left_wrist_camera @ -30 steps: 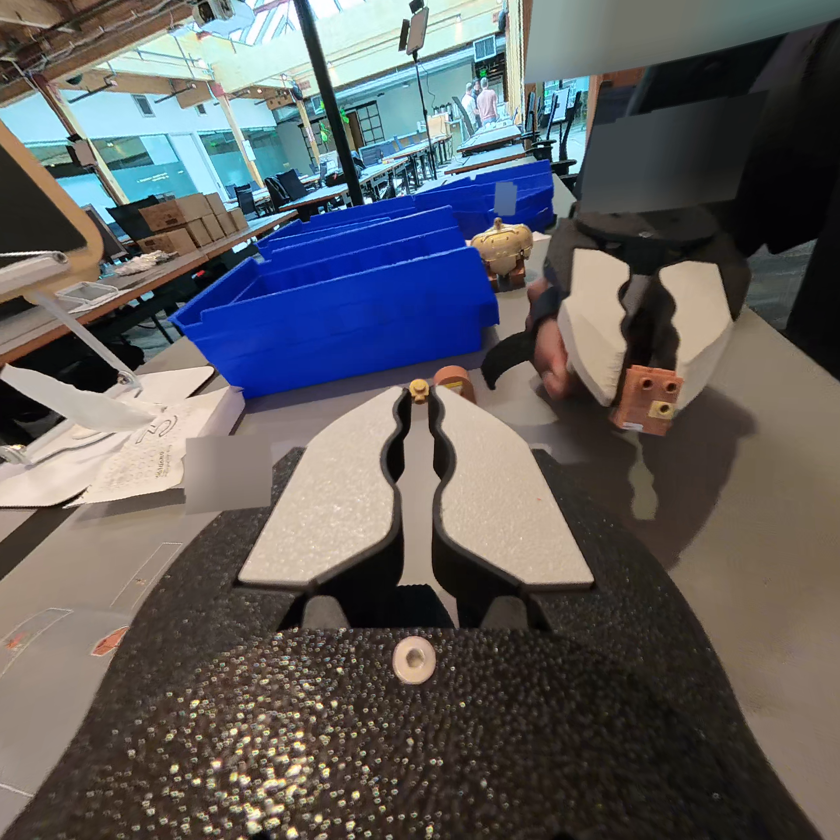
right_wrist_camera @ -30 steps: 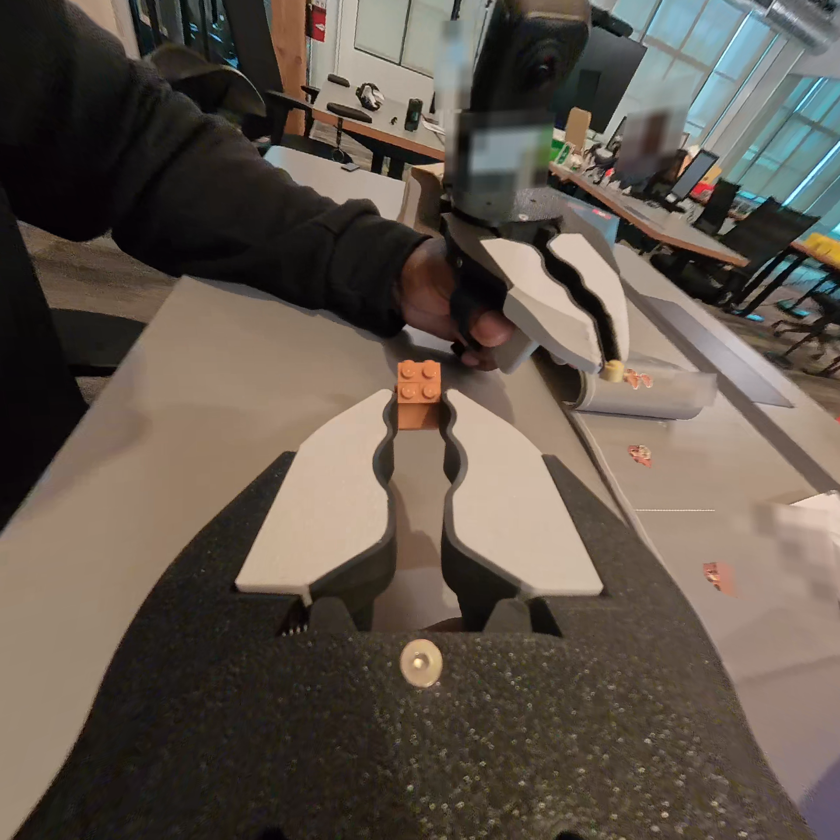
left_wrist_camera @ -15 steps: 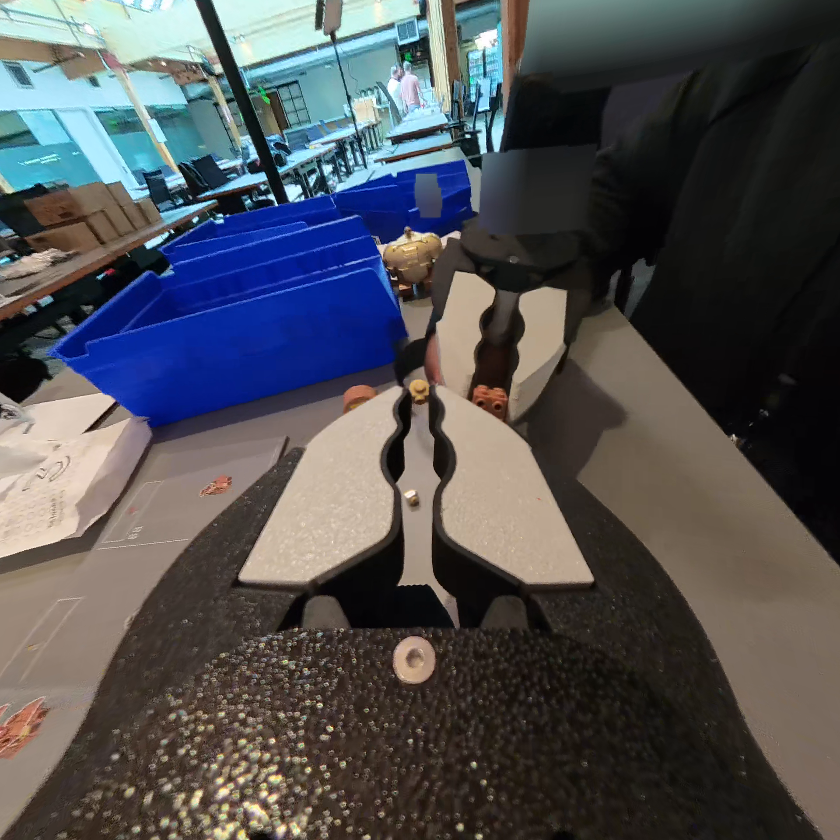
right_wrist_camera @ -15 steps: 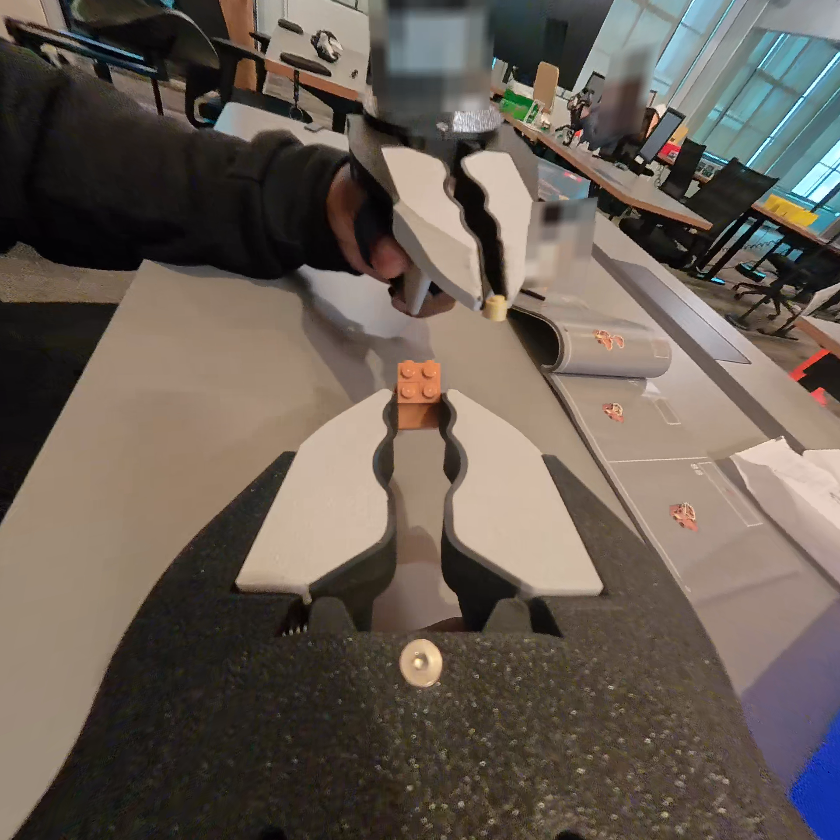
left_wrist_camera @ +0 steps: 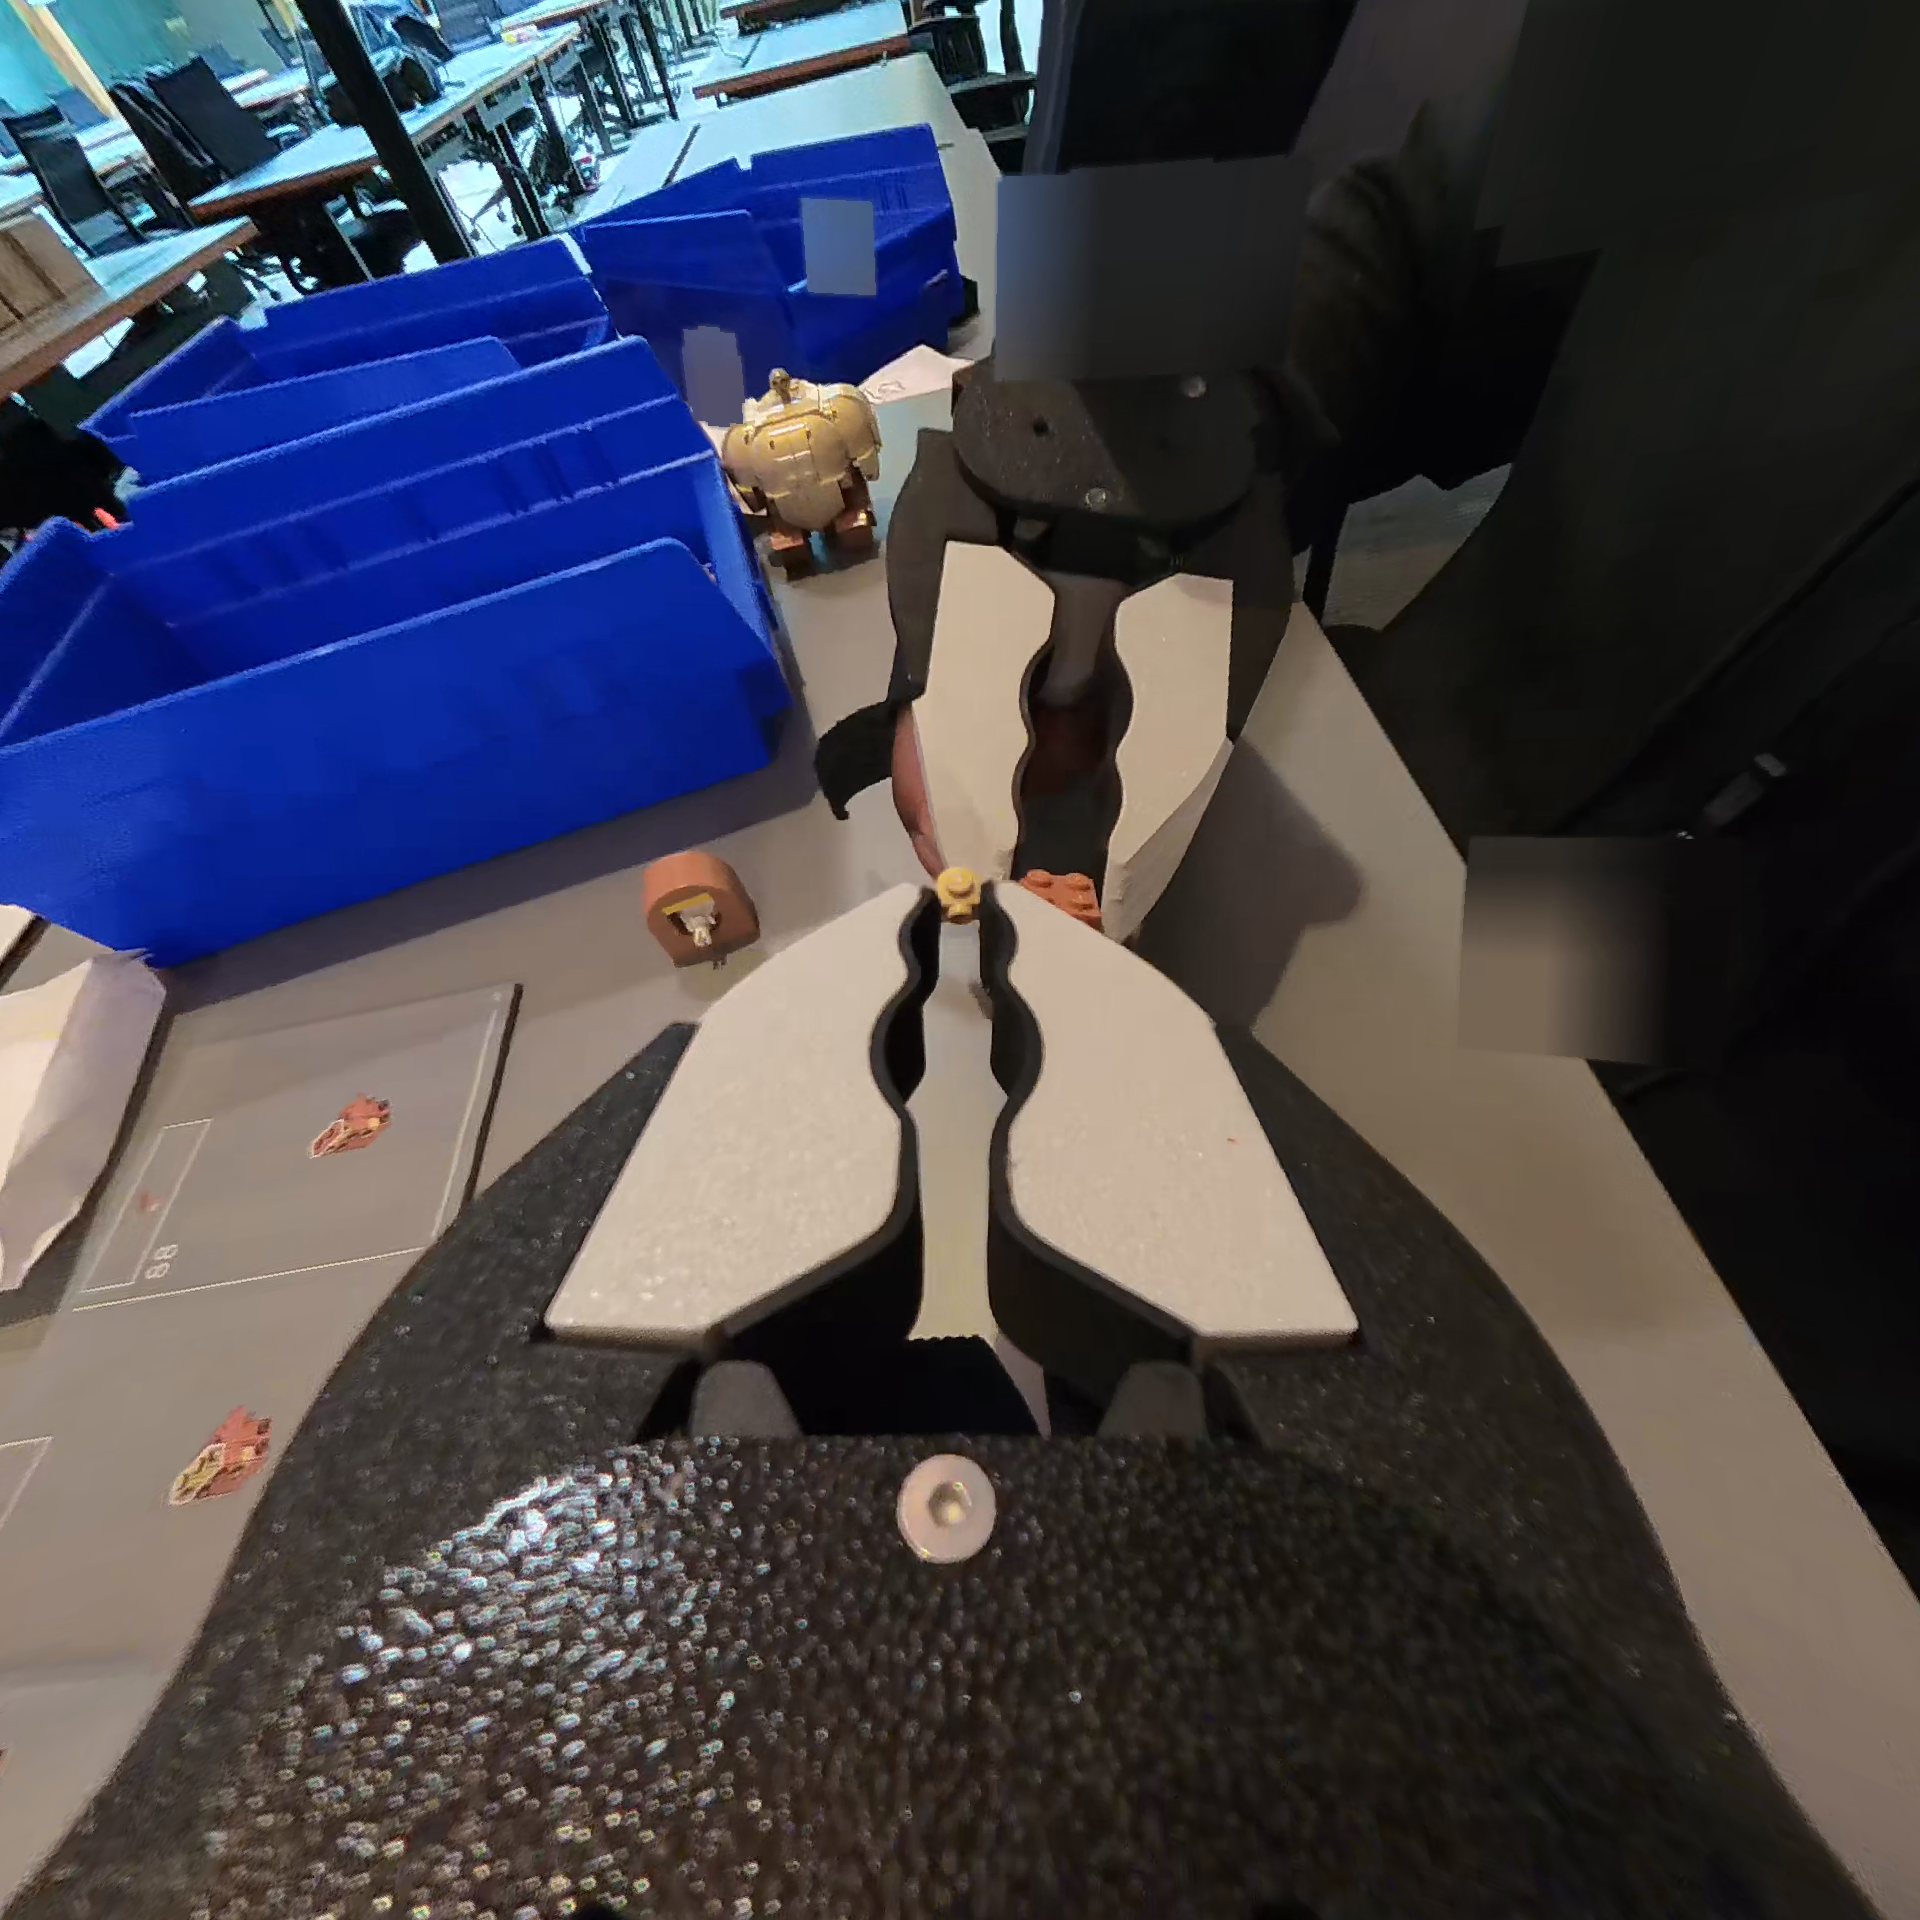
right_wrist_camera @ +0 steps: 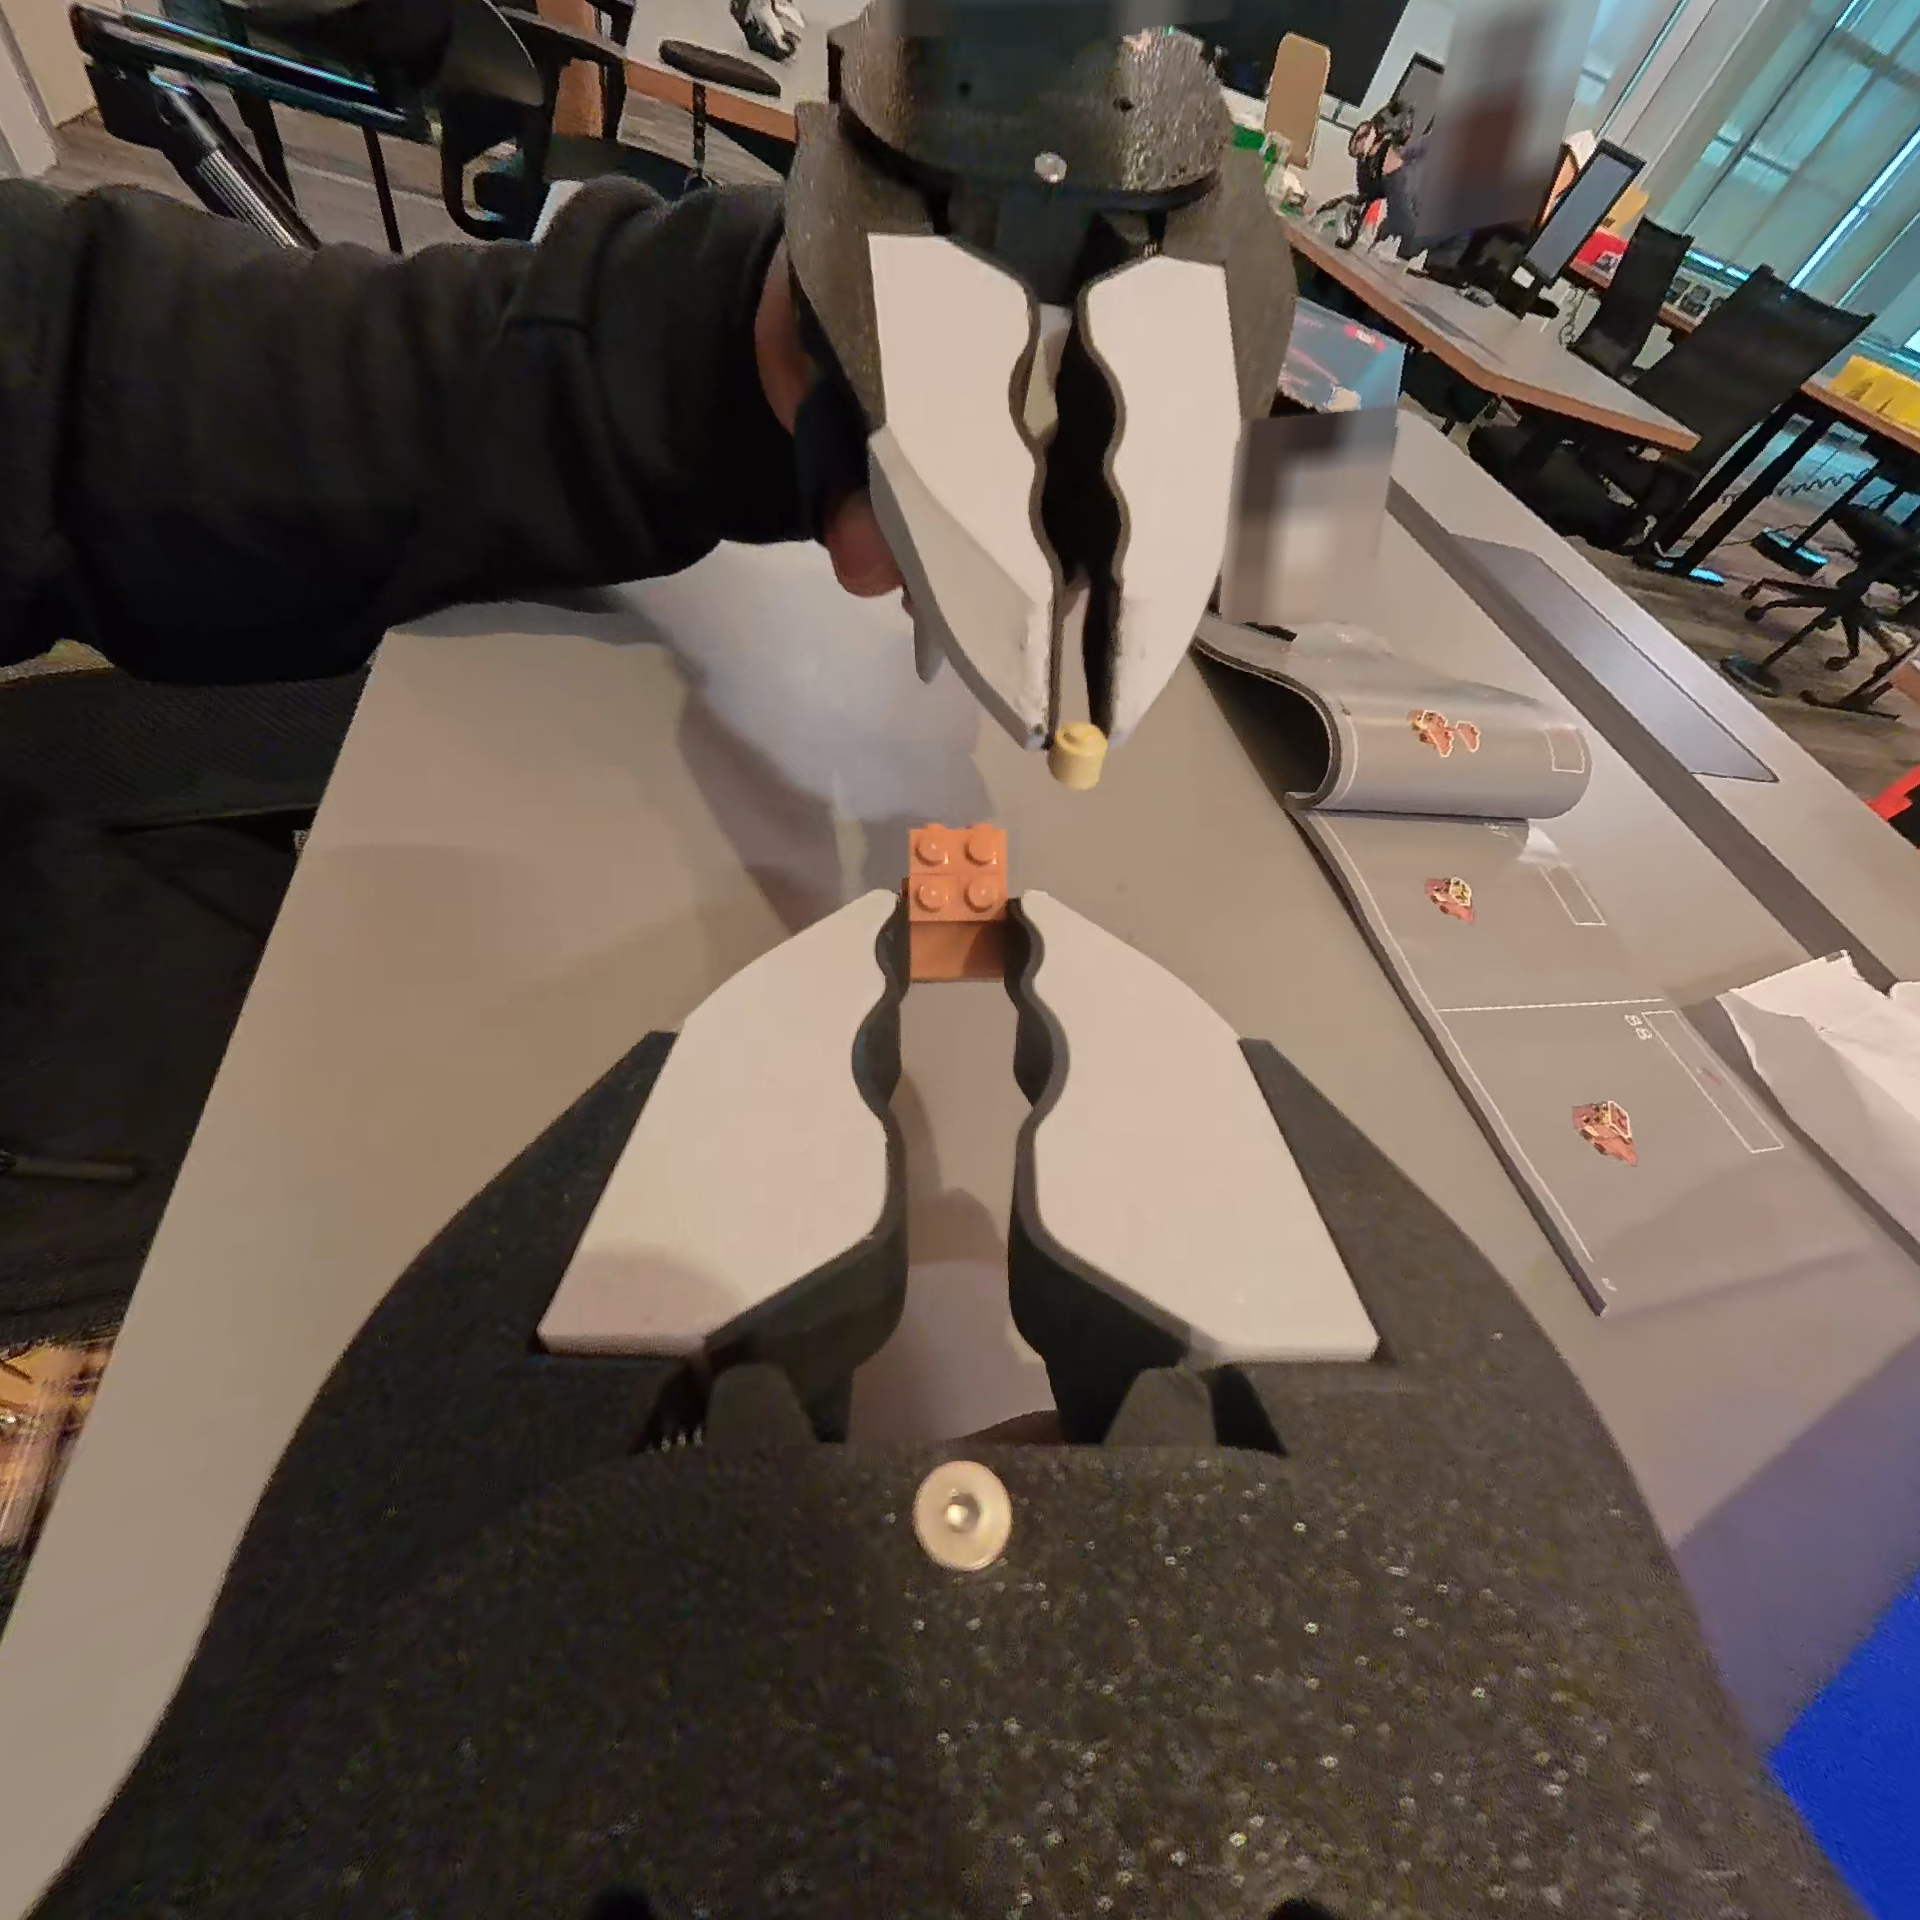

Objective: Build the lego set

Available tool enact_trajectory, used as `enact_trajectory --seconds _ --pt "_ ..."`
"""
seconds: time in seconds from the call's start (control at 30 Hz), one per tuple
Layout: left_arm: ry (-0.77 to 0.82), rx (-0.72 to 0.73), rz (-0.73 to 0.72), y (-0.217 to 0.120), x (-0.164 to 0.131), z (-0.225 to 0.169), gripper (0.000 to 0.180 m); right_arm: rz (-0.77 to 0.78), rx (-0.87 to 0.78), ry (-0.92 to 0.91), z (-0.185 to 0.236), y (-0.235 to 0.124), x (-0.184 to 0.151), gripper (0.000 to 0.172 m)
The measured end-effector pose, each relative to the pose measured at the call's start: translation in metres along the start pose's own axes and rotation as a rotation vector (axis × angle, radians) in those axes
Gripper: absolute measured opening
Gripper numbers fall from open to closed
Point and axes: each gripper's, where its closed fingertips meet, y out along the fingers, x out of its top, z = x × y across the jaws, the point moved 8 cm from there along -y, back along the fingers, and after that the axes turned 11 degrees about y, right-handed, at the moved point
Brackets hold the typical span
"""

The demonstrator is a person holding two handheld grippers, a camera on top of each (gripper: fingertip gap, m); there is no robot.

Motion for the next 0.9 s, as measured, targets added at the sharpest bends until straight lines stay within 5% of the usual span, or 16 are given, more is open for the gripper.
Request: enact_trajectory --seconds 0.57,0.9 --pt "-0.025 -0.127 0.109 0.012 -0.007 -0.009 0.007 0.107 0.048 0.085 -0.004 0.007 -0.006 0.017" --pt "-0.011 -0.064 0.027 -0.002 0.003 -0.006 0.007 -0.052 0.207 0.061 -0.005 -0.003 -0.001 0.017"
